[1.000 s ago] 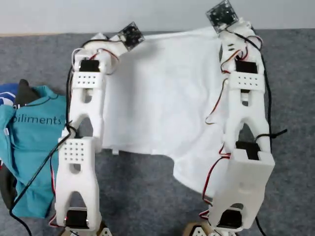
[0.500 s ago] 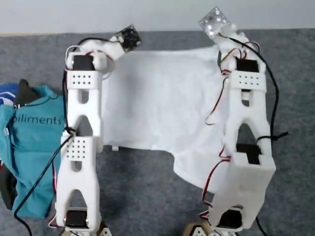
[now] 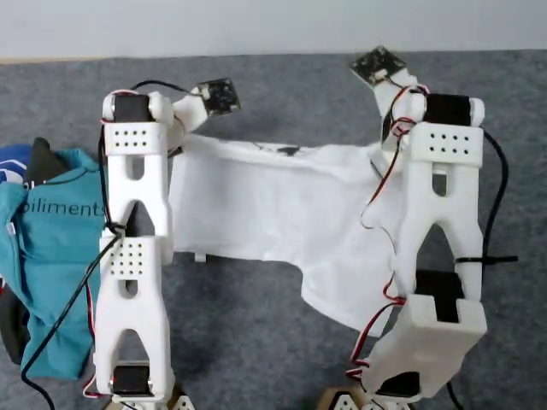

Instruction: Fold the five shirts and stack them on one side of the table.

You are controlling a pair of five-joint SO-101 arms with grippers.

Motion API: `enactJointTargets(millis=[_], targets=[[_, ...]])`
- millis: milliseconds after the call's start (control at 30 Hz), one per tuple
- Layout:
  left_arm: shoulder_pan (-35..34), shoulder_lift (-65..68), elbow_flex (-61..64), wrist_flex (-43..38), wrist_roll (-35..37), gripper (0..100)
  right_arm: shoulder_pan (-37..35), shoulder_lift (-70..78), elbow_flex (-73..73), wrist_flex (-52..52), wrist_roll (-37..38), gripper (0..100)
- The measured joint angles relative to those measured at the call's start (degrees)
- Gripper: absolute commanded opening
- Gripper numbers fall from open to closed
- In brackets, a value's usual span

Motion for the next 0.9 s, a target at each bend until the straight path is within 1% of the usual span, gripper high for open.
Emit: enactJointTargets(millis=[100, 233, 367, 467, 567, 667, 833, 900], targets=[[-0.09, 0.0, 2.29, 0.18, -1.58, 1, 0.0, -1.67, 0.7, 4.75, -1.05, 0.9], [-0.26, -2.9, 10.46, 0.18, -2.99, 1, -0.18, -6.42, 6.51, 4.84, -2.46, 0.9], [-0.7, -11.6, 25.41, 0.18, -5.54, 1, -1.05, -13.19, 17.14, 4.92, -2.9, 0.9], [-1.14, -18.11, 37.63, 0.18, -7.65, 1, -1.05, -17.32, 25.14, 4.92, -4.84, 0.9], [-1.67, -21.63, 47.47, 0.18, -9.23, 1, -1.05, -19.87, 32.18, 4.92, -5.8, 0.9], [-1.93, -21.8, 50.9, 0.18, -9.76, 1, -1.05, -21.1, 37.27, 4.92, -6.33, 0.9], [-1.93, -20.31, 51.25, 0.18, -9.76, 1, -1.14, -21.36, 42.37, 4.92, -7.3, 0.9], [-1.93, -19.08, 51.43, 0.18, -9.76, 3, -1.14, -21.36, 44.13, 4.75, -7.3, 0.9]])
